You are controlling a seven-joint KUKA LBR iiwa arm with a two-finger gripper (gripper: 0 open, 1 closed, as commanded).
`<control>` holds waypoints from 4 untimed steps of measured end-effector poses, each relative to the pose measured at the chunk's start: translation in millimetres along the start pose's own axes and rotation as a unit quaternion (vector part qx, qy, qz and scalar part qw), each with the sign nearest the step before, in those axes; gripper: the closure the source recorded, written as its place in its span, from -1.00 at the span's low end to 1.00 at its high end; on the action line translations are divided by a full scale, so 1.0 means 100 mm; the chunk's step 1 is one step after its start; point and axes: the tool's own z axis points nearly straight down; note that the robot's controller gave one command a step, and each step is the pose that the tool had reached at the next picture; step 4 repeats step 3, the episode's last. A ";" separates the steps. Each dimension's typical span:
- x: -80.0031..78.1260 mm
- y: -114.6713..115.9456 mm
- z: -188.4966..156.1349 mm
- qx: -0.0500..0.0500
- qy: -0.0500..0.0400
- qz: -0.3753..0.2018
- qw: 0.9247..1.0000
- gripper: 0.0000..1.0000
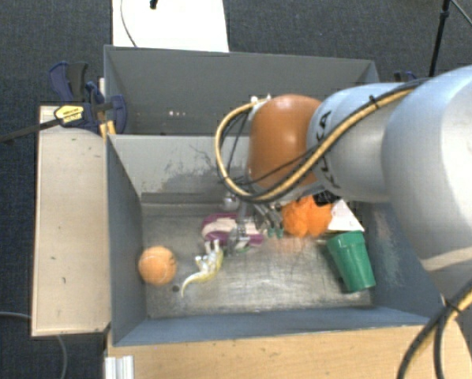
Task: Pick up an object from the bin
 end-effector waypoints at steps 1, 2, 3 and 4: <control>0.11 -0.11 -0.47 0.001 0.005 -0.013 1.000 1.00; -0.03 0.10 -1.18 0.001 0.003 -0.020 1.000 1.00; 0.04 -0.08 -1.43 -0.001 0.000 -0.021 1.000 1.00; 0.04 -0.08 -1.43 -0.001 0.000 -0.021 1.000 1.00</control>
Offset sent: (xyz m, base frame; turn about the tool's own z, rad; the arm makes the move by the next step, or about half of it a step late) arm 0.0061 0.0189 0.1308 -0.0449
